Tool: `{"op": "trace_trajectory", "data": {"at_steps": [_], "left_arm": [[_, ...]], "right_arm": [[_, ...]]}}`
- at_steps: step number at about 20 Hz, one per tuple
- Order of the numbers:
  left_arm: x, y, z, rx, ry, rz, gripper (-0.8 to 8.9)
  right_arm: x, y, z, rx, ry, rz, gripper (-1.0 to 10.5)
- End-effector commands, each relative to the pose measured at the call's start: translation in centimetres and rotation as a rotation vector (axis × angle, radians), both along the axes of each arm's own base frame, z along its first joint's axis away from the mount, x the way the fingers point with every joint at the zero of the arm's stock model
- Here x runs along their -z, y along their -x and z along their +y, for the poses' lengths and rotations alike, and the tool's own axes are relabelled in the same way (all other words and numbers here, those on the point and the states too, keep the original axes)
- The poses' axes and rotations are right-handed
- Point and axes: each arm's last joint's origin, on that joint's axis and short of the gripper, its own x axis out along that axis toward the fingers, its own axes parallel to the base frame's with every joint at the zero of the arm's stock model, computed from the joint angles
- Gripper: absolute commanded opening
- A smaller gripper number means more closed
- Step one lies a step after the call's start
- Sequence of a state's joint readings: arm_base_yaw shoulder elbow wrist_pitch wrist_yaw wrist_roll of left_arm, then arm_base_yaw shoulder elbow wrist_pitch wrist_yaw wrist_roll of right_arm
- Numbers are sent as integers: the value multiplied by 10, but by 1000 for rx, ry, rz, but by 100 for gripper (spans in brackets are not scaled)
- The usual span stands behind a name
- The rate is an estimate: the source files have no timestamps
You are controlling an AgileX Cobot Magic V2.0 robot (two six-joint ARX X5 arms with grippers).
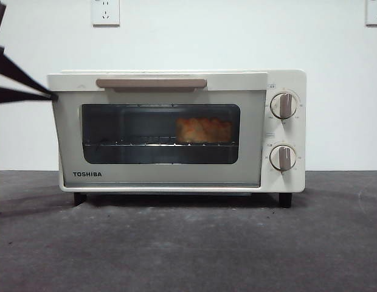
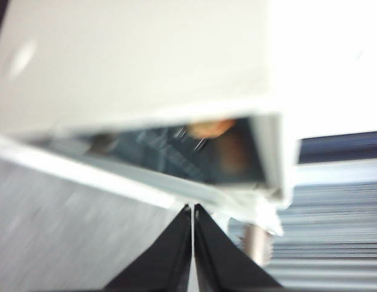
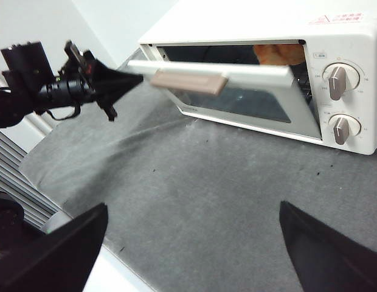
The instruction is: The left arm flap open the oven, the right arm pick bread and place it into oven, the left arm flap close the oven
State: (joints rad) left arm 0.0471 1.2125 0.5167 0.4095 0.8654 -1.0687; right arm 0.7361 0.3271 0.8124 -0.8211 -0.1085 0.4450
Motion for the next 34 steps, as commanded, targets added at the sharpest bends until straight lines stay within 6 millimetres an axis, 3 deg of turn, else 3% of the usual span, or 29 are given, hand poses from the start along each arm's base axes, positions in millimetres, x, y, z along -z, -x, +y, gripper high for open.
{"op": "trace_trajectory", "data": {"at_steps": [1,8,14,25,34], "left_arm": [[-13,-7,0,-14,41,-31,11],[-30,-7,-1,59,97,-99,11],[-52,10,-3,116,78,-215,11],[-100,69,-6,153,-11,-515,11],[-99,134,-7,86,-324,-718,11]], "right_arm": [[-5,1,0,-8,-11,-23,451],[-5,1,-1,-5,-11,-24,451],[-6,1,0,-3,-15,-33,451],[-9,0,0,-8,-31,-57,451],[-10,0,0,-25,-4,-111,451]]}}
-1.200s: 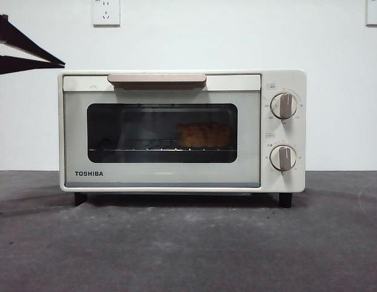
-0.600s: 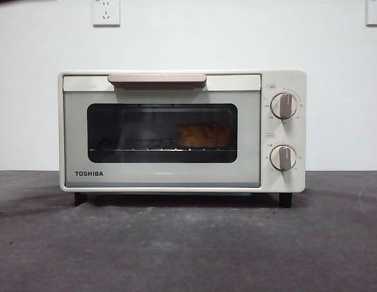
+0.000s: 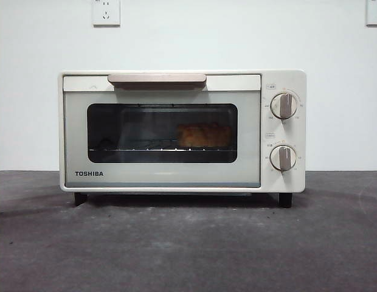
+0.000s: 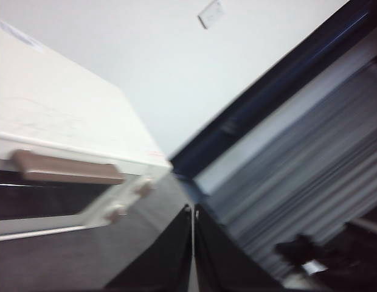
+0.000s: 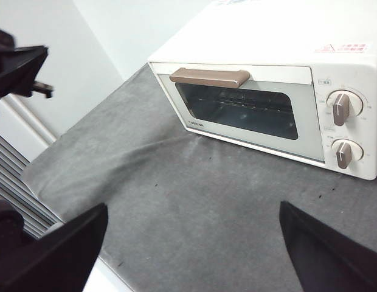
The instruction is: The left arm flap open the oven, the right arm pick bread and place it into oven, the left arm flap close the oven
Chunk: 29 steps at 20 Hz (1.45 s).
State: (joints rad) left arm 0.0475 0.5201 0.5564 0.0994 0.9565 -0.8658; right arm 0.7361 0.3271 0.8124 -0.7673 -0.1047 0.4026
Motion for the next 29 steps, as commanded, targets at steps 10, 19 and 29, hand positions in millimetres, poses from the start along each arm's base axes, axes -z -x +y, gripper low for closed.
{"op": "trace_trajectory", "data": {"at_steps": [10,19,29], "left_arm": [[37,76,0,-147,-459,-166,11],[42,82,0,-190,-490,-148,11],[38,81,1,-204,-492,-202,11]], "right_arm": [[-4,1,-1,-58,113,-146,451],[-4,1,-1,-74,148,-188,451],[-3,1,-1,-74,160,-182,2]]}}
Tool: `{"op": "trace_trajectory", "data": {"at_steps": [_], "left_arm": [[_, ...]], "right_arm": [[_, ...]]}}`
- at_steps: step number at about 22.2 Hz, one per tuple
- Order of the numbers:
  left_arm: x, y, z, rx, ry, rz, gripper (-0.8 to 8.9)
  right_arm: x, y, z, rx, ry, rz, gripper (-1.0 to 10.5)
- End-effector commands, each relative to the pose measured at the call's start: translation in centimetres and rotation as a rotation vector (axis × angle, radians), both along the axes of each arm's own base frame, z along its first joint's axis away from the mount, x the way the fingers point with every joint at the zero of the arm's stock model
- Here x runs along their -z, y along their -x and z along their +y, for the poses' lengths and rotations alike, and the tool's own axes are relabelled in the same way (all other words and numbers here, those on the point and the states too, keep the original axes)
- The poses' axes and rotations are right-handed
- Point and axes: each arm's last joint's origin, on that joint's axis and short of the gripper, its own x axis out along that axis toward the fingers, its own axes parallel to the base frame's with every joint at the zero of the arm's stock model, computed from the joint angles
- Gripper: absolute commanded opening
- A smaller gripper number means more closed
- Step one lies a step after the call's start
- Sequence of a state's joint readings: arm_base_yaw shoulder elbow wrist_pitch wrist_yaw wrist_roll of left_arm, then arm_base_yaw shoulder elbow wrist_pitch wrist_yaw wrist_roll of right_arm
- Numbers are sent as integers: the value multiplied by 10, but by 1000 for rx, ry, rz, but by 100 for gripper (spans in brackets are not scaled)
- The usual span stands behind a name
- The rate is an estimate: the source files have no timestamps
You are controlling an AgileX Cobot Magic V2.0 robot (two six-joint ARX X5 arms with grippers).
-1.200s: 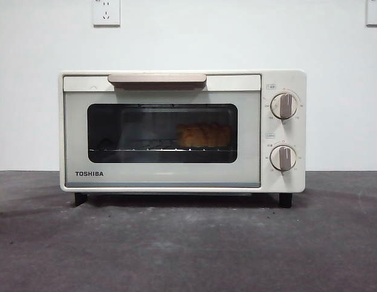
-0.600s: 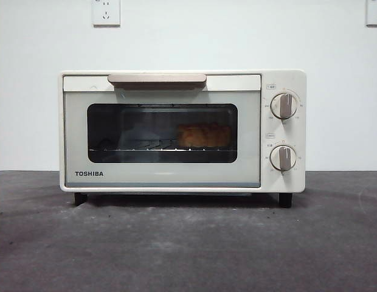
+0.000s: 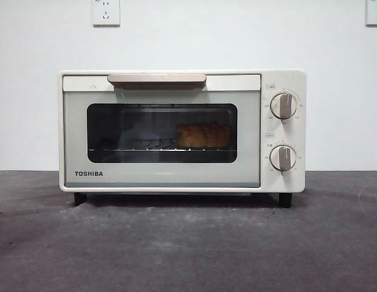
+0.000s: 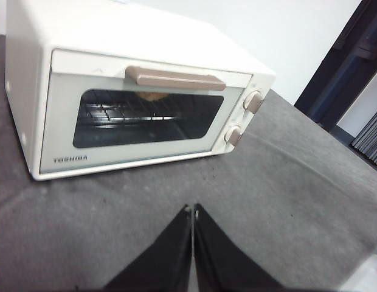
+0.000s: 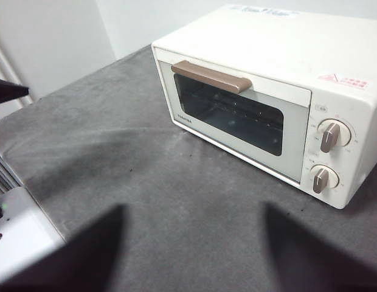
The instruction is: The left arm flap open the oven, the right arm pick bread and place it into oven, the left arm flap close the oven
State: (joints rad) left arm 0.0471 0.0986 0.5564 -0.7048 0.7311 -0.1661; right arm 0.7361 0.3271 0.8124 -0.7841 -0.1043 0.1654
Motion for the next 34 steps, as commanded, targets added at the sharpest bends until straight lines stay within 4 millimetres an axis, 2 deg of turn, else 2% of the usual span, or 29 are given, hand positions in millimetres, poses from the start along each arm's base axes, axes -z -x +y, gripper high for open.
{"op": "trace_trajectory", "data": {"at_steps": [1,6,10,27,32,34], "left_arm": [[-10,1,0,-4,-25,-105,11],[-19,-2,3,-115,-131,-267,11],[-20,-4,6,-226,-196,-288,11],[-20,-4,6,-230,-197,-290,11],[-13,-9,7,-231,-198,-283,11],[-5,-14,7,-242,-228,-292,11]], "right_arm": [[-5,1,-1,-4,0,-28,17],[-5,1,0,-2,-6,-35,17],[-7,0,0,-2,-19,-50,17],[-20,-2,1,-1,-93,-165,17],[-20,-2,1,0,-94,-166,17],[-20,-2,1,-1,-94,-166,17]]}}
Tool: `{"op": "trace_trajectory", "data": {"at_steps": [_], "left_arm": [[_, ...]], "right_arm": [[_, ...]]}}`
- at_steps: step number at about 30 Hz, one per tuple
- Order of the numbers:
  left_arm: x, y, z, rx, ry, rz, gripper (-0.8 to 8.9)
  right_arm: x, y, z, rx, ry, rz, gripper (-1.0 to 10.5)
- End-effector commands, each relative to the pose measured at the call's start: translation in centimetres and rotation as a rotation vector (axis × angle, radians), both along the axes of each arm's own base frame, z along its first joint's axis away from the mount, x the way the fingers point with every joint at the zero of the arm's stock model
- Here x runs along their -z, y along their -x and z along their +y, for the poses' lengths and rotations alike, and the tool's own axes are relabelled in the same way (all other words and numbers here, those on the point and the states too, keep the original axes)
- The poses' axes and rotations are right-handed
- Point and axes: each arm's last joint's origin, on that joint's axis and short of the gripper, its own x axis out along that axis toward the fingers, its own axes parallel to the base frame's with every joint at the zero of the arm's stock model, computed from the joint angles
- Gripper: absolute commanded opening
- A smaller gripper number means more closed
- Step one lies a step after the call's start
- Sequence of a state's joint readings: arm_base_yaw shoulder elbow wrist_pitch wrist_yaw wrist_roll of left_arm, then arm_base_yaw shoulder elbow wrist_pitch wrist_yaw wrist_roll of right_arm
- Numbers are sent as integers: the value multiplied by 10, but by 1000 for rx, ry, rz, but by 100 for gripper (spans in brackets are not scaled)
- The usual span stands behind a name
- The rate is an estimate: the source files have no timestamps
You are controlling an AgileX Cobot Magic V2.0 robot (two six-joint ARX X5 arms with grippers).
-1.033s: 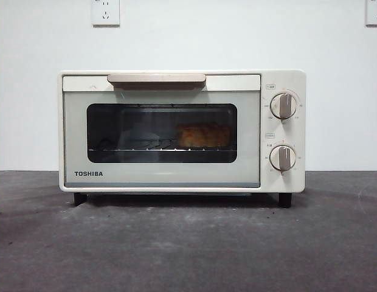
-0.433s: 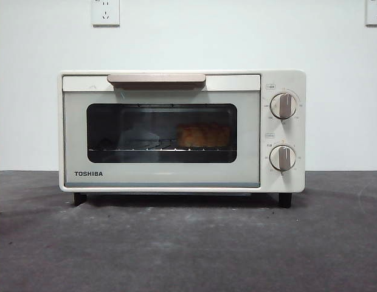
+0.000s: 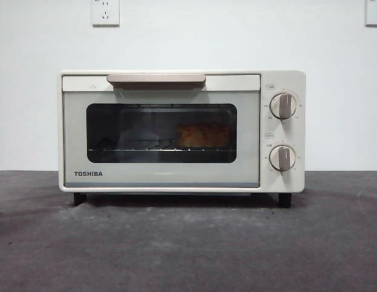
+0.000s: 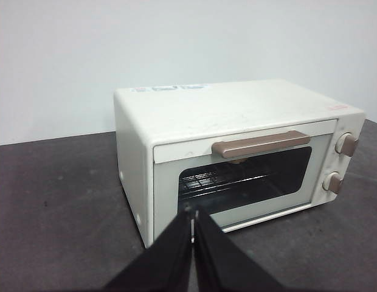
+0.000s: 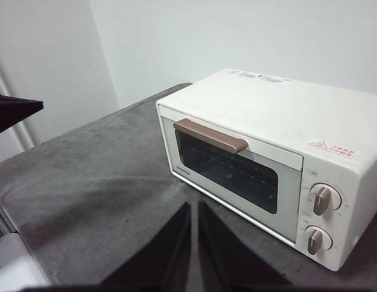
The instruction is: The left arm flap open the oven, the right arm pick bread and place it into oven, the left arm flap close the oven
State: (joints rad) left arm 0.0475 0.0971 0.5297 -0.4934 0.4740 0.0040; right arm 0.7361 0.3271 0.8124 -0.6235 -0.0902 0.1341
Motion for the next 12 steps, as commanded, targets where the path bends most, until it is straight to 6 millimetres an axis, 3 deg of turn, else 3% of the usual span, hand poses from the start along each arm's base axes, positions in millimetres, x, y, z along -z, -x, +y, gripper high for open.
{"op": "trace_trajectory", "data": {"at_steps": [1,7,12], "left_arm": [[14,-6,1,-35,-43,-2,11],[79,-30,9,-287,38,112,11],[115,-39,13,-403,23,207,11]], "right_arm": [[-5,1,-1,-7,-8,-23,17],[-5,1,-1,-7,-8,-23,17],[-5,1,-1,-7,-9,-23,17]]}}
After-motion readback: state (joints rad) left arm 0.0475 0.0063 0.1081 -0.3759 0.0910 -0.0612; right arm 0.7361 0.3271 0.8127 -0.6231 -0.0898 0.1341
